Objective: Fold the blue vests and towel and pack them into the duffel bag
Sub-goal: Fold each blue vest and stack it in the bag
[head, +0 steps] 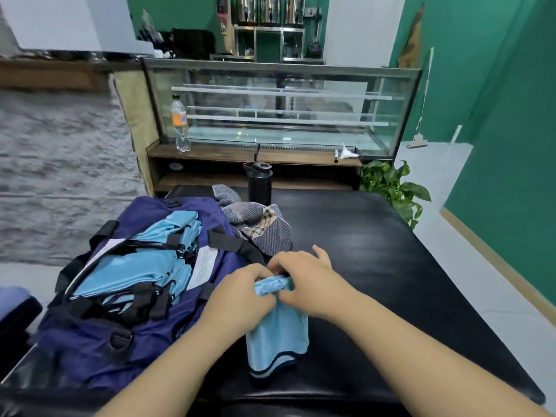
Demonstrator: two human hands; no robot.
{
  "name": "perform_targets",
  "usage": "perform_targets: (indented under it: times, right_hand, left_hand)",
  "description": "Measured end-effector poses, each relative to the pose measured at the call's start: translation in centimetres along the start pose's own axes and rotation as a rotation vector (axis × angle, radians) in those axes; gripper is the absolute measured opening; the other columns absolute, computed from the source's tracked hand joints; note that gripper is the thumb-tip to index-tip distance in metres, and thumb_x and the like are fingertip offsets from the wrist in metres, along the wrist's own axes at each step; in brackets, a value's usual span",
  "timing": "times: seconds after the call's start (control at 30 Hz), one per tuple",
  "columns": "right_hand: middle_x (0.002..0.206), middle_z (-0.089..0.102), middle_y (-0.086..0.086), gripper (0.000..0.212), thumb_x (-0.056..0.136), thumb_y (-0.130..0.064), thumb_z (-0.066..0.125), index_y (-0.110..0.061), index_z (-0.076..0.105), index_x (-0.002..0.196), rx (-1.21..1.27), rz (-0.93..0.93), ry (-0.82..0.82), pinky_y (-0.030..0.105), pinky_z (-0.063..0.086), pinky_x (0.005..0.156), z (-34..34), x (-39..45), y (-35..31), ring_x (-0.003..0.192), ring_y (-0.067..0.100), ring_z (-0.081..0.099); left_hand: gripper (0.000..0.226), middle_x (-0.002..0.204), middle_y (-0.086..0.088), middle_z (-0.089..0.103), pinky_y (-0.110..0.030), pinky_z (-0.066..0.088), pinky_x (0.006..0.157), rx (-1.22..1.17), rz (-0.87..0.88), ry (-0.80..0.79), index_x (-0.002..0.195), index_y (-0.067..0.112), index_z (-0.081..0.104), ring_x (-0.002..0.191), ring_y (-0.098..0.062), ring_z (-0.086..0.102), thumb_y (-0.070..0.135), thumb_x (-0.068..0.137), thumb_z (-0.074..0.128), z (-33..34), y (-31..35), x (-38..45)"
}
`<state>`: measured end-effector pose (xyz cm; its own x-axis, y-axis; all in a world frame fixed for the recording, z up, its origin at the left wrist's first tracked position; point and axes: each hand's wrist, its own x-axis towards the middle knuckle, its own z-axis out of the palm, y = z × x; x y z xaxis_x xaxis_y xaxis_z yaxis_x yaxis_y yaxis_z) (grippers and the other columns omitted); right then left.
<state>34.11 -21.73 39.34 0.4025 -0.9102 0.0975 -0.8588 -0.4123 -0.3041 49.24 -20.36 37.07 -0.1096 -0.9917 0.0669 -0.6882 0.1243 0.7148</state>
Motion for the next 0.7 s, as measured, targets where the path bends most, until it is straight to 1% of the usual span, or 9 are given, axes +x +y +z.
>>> perform_targets:
  times: [0.07, 0.13, 0.23, 0.27, 0.33, 0.43, 0.53, 0.6, 0.7]
  right_hand:
    - [0.099, 0.050, -0.008, 0.022, 0.083, -0.028, 0.059, -0.027, 0.059, 0.105, -0.059, -0.032, -0.014, 0.040, 0.010, 0.112, 0.0, 0.2, -0.4, 0.104, 0.014, 0.047]
    - [0.093, 0.043, -0.008, 0.019, 0.084, -0.033, 0.058, -0.026, 0.061, 0.102, -0.078, -0.063, -0.033, 0.034, 0.020, 0.105, 0.2, 0.4, -0.9, 0.098, 0.013, 0.043]
    - [0.092, 0.043, -0.006, 0.011, 0.088, -0.033, 0.054, -0.022, 0.056, 0.090, -0.020, -0.097, -0.012, 0.033, 0.034, 0.092, 0.2, 1.1, -1.8, 0.092, 0.013, 0.040]
    - [0.092, 0.046, -0.005, 0.011, 0.088, -0.031, 0.053, -0.021, 0.054, 0.086, 0.045, -0.093, 0.002, 0.034, 0.039, 0.087, 0.1, 1.4, -2.3, 0.089, 0.013, 0.043]
    - [0.085, 0.052, -0.006, 0.013, 0.088, -0.028, 0.053, -0.019, 0.051, 0.079, 0.213, -0.052, 0.026, 0.036, 0.045, 0.076, -0.1, 2.2, -3.3, 0.081, 0.014, 0.050]
    - [0.069, 0.049, -0.009, 0.021, 0.090, -0.026, 0.053, -0.021, 0.045, 0.071, 0.443, 0.053, 0.063, 0.030, 0.037, 0.061, -0.1, 3.5, -4.5, 0.066, 0.010, 0.045]
    - [0.067, 0.046, -0.006, 0.022, 0.090, -0.025, 0.054, -0.010, 0.048, 0.075, 0.604, 0.148, 0.092, 0.030, 0.034, 0.061, 0.3, 5.3, -5.2, 0.065, 0.011, 0.043]
    - [0.071, 0.052, 0.000, 0.024, 0.090, -0.025, 0.055, -0.002, 0.054, 0.081, 0.703, 0.222, 0.095, 0.032, 0.039, 0.066, 0.9, 6.6, -5.4, 0.068, 0.013, 0.048]
    - [0.079, 0.061, 0.007, 0.031, 0.089, -0.027, 0.055, 0.003, 0.062, 0.089, 0.811, 0.317, 0.039, 0.032, 0.044, 0.070, 2.3, 8.1, -6.3, 0.074, 0.017, 0.055]
  left_hand:
    - [0.021, 0.070, 0.017, 0.064, -0.028, 0.046, 0.065, -0.089, 0.010, -0.028, 0.083, 0.030, 0.058, 0.064, -0.003, 0.056, 0.014, 0.071, 0.062, -1.1, -0.6, -0.3]
    - [0.024, 0.060, 0.019, 0.059, -0.026, 0.042, 0.059, -0.166, 0.026, -0.002, 0.083, 0.028, 0.054, 0.053, 0.000, 0.047, 0.008, 0.071, 0.063, -1.9, -1.4, -0.5]
    - [0.024, 0.058, 0.016, 0.055, -0.020, 0.037, 0.056, -0.272, 0.037, 0.103, 0.084, 0.022, 0.050, 0.052, 0.000, 0.045, 0.010, 0.077, 0.070, -3.0, -2.3, -0.7]
    - [0.024, 0.063, 0.014, 0.059, -0.022, 0.041, 0.059, -0.338, 0.031, 0.123, 0.087, 0.021, 0.050, 0.055, 0.000, 0.048, 0.014, 0.078, 0.071, -3.5, -2.5, -0.7]
    - [0.024, 0.081, 0.009, 0.069, -0.030, 0.050, 0.071, -0.409, 0.000, 0.108, 0.095, 0.024, 0.054, 0.071, -0.004, 0.062, 0.021, 0.079, 0.071, -4.4, -3.2, -0.6]
    - [0.028, 0.096, 0.009, 0.069, -0.031, 0.052, 0.084, -0.229, -0.018, -0.003, 0.105, 0.030, 0.058, 0.089, -0.004, 0.064, 0.024, 0.079, 0.068, -5.5, -5.3, -0.7]
    - [0.025, 0.095, 0.010, 0.068, -0.026, 0.050, 0.084, -0.130, -0.059, -0.087, 0.097, 0.031, 0.060, 0.088, -0.003, 0.063, 0.025, 0.075, 0.067, -7.4, -7.2, -1.3]
    - [0.022, 0.086, 0.006, 0.071, -0.025, 0.051, 0.076, -0.111, -0.108, -0.088, 0.090, 0.028, 0.065, 0.080, -0.007, 0.066, 0.030, 0.068, 0.064, -9.6, -8.4, -1.4]
    - [0.011, 0.073, 0.003, 0.071, -0.025, 0.050, 0.066, -0.209, -0.190, -0.041, 0.082, 0.022, 0.072, 0.067, -0.011, 0.066, 0.025, 0.072, 0.069, -13.1, -10.3, -1.0]
